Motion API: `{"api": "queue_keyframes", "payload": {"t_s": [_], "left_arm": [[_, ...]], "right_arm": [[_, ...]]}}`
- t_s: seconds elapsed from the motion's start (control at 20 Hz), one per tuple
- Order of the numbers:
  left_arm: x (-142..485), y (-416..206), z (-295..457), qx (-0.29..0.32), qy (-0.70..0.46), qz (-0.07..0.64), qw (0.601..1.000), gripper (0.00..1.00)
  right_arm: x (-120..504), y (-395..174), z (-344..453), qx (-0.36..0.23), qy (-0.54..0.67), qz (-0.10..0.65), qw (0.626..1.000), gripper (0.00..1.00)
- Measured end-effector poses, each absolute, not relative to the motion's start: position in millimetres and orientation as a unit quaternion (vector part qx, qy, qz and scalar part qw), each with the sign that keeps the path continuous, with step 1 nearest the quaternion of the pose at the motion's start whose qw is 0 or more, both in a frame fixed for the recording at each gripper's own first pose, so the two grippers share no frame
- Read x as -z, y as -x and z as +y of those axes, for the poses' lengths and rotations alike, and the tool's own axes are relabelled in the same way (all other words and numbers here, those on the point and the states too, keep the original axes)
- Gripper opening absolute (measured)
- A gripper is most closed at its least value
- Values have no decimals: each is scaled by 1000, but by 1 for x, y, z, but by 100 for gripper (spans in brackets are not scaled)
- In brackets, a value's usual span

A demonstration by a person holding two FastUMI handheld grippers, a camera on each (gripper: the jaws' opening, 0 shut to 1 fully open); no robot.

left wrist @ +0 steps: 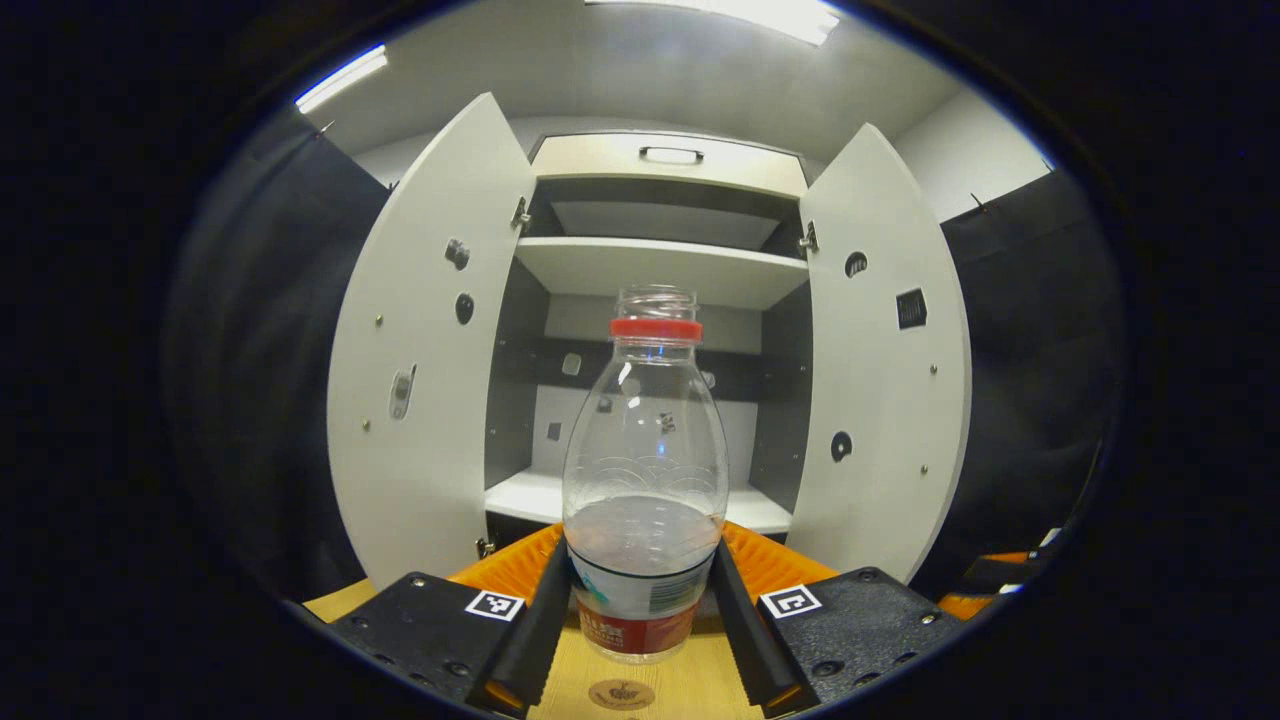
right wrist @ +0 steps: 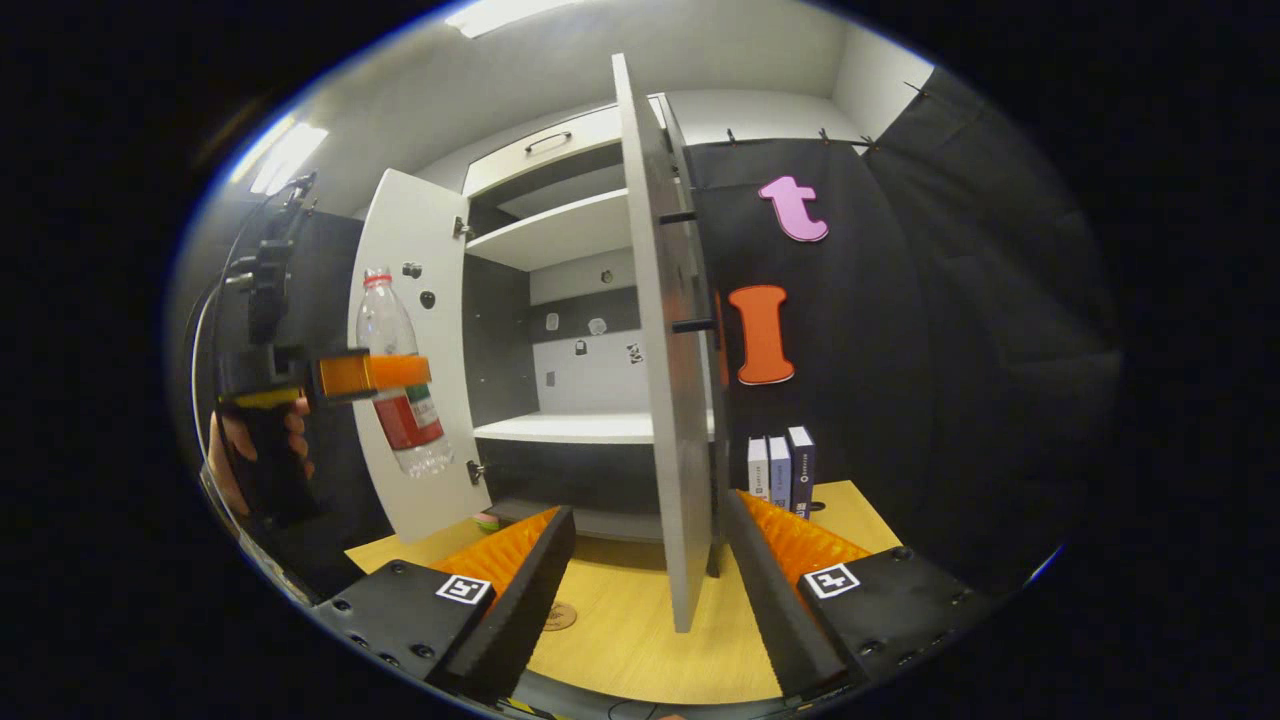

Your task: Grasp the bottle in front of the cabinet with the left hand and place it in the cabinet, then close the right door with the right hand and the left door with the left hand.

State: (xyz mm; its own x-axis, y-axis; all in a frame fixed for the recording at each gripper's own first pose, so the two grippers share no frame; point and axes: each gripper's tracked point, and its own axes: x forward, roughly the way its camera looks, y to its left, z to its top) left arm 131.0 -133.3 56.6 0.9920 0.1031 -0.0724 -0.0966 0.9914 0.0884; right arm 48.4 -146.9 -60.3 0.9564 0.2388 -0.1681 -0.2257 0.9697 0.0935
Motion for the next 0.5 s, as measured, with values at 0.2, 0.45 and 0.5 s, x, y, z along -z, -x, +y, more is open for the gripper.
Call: {"api": "queue_keyframes", "payload": {"t_s": [0.2,0.45,0.5], "left_arm": [[-98,-217,-146,5,-21,21,1000,72],[-88,-344,-142,52,-10,43,998,72],[-78,-367,-139,55,-15,50,997,72]], "right_arm": [[59,-60,-200,-23,-26,77,996,98],[58,-59,-249,99,-12,70,992,97],[59,-57,-254,122,-17,71,990,98]]}}
